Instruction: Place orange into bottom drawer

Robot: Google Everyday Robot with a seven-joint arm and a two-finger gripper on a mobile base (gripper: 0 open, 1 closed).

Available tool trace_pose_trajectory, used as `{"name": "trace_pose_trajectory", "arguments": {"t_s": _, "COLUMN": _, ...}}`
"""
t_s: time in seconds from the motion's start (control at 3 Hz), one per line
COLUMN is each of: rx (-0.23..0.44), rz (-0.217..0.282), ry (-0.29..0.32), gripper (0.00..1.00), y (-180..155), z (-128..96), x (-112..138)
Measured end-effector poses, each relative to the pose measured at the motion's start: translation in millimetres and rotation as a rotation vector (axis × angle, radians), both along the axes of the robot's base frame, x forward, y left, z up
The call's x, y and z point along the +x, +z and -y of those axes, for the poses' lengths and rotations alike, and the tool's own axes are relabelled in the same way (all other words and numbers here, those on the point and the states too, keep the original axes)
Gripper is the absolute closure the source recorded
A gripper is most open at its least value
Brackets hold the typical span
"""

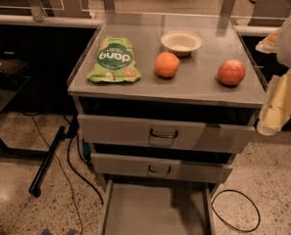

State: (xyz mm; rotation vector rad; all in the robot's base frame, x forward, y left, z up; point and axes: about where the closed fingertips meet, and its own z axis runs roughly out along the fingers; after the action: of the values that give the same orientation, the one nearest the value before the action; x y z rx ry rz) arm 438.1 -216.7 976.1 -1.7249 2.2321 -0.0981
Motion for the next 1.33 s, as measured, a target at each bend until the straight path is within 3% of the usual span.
{"name": "trace_pose_trajectory", "arguments": {"t_s": 0.33, "rx": 0.0, "rz": 0.0, "ry": 0.0, "gripper": 0.0, "y": 0.0, "z": -0.1, "x": 0.2}}
{"name": "trace_pose_trajectory", "arguments": {"t_s": 1.0, "rx": -0.006, "rz": -0.016, "ry": 0.064, "gripper": 0.0, "y": -9.1, "z": -30.4, "x": 46.6}}
{"name": "trace_pose_trajectory", "arguments": {"t_s": 1.33, "rx": -0.016, "rz": -0.012, "ry": 0.055, "gripper": 0.0, "y": -10.0, "z": -30.9, "x": 48.4}}
